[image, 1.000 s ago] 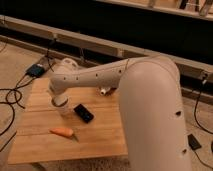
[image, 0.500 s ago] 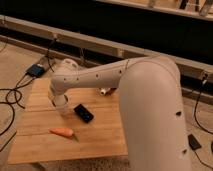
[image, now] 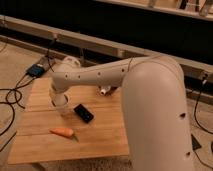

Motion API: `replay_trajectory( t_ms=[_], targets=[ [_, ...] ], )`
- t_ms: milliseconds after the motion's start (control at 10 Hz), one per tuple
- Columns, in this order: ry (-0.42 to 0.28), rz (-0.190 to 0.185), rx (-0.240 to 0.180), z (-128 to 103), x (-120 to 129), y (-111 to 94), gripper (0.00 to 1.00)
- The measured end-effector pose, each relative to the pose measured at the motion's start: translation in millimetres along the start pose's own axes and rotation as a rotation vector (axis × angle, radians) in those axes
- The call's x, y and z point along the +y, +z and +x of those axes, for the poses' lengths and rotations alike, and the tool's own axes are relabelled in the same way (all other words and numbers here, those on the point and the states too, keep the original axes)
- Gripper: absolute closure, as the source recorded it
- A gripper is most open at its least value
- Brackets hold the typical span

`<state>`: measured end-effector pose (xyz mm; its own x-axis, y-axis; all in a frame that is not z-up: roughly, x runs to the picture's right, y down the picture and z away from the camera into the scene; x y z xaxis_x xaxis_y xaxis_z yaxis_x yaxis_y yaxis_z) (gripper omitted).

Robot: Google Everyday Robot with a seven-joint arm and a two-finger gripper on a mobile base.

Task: Place the white sponge in the ceramic cup

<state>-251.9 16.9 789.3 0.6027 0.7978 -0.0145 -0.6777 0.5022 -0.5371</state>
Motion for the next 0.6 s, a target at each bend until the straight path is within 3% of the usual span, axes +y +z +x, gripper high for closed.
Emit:
replay_trajectory(
  t_ms=[400,600],
  targets=[
    [0.065,-0.078,0.065,9.9,-24.5,-27.0,0.4],
    [0.064,-0.086,0.068,9.2,-22.2,-27.0,0.4]
  ],
)
